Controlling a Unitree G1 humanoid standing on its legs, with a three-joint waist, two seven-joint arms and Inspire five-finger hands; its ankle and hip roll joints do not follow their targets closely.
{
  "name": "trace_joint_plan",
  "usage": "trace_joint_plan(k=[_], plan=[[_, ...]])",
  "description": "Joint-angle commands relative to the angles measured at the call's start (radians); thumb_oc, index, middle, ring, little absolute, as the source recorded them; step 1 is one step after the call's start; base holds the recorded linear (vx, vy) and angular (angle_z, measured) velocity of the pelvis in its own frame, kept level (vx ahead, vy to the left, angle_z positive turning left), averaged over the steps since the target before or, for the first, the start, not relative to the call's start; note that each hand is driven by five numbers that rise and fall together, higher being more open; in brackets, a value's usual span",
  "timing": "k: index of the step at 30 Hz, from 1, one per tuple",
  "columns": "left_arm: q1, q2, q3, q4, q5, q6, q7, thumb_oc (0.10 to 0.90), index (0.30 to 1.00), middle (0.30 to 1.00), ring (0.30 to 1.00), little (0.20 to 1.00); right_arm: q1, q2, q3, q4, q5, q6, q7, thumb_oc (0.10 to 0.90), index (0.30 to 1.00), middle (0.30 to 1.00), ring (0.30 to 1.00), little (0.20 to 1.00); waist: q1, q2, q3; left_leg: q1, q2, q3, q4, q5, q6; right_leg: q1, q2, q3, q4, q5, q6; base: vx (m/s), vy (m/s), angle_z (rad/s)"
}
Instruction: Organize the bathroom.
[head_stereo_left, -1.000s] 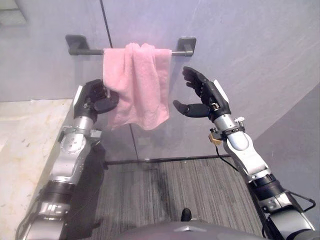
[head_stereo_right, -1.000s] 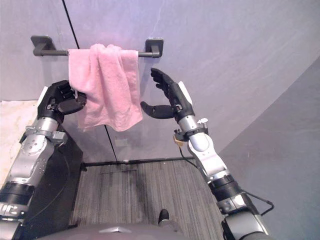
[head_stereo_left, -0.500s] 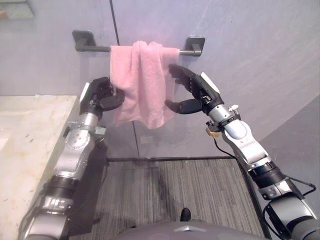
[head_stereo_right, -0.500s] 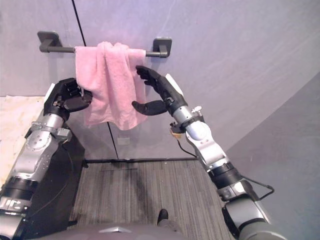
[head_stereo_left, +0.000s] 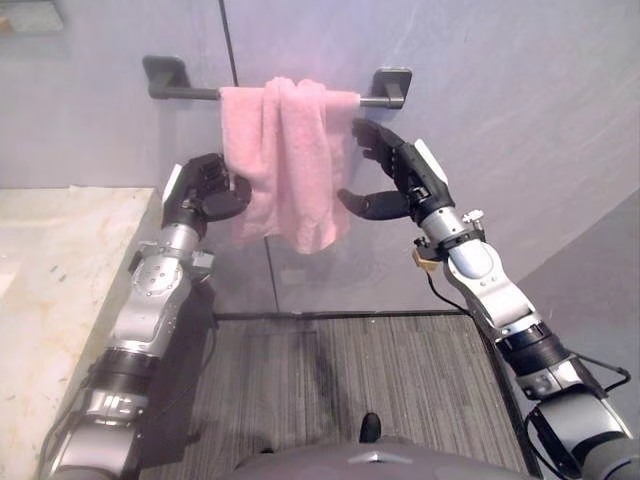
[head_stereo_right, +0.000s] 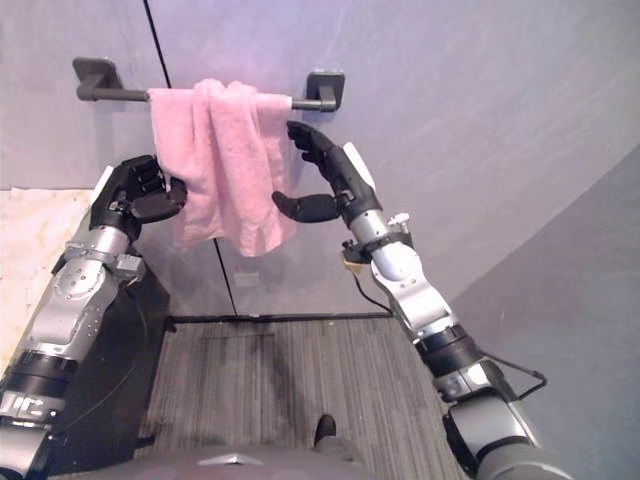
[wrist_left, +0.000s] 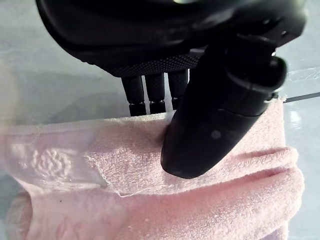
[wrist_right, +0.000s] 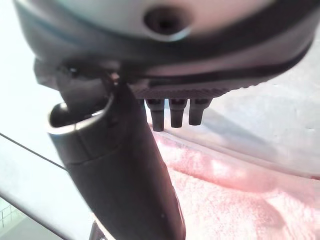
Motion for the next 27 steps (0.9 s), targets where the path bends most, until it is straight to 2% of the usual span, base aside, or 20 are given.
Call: trace_joint_plan(k=[1,11,17,21,27], plan=[[-0.125,0.037,-0.038,-0.003,0.039,-0.083,0.013,0.463,0.394,0.394,0.394,0.394,-0.099,-0.009,-0.069,-0.055,0.006,-0.133,-0.03,0.8,0.9,0.9,0.9,0.9,-0.001,0.017,-0.049,-0.013,-0.031,0.019,0.017,-0.003,0.017,0.092,-0.04,-0.002,0.059,-0.184,0.134,0.0,0.0,0.0],[-0.141,0.054,-0.055,0.007,0.04,-0.074,0.007,0.458,0.387,0.387,0.387,0.387,-0.168,0.008,-0.094,0.059,0.082,-0.161,-0.131,0.8,0.9,0.9,0.9,0.9,0.015,0.013,-0.053,-0.015,-0.03,0.011,0.014,-0.001,0.013,0.097,-0.036,-0.012,0.054,-0.181,0.132,0.0,-0.005,0.02],[-0.158,0.066,-0.057,0.014,0.03,-0.063,-0.005,0.458,0.387,0.387,0.387,0.387,-0.22,0.002,-0.08,0.105,0.142,-0.142,-0.108,0.8,0.9,0.9,0.9,0.9,0.026,0.011,-0.056,-0.017,-0.032,0.007,0.015,-0.001,0.013,0.099,-0.036,-0.016,0.052,-0.181,0.128,0.0,-0.003,0.03],[-0.179,0.074,-0.073,0.023,0.02,-0.056,-0.005,0.456,0.385,0.385,0.385,0.385,-0.275,-0.003,-0.057,0.163,0.174,-0.152,-0.098,0.8,0.9,0.9,0.9,0.9,0.036,0.01,-0.058,-0.019,-0.032,0.004,0.014,0.001,0.01,0.102,-0.034,-0.022,0.046,-0.178,0.127,0.0,0.0,0.0],[-0.188,0.074,-0.084,0.03,0.01,-0.054,-0.012,0.458,0.387,0.387,0.387,0.387,-0.323,-0.014,-0.04,0.21,0.244,-0.153,-0.034,0.8,0.9,0.9,0.9,0.9,0.05,0.006,-0.061,-0.024,-0.031,-0.005,0.013,0.004,0.005,0.104,-0.033,-0.034,0.038,-0.174,0.126,0.0,0.0,0.0]])
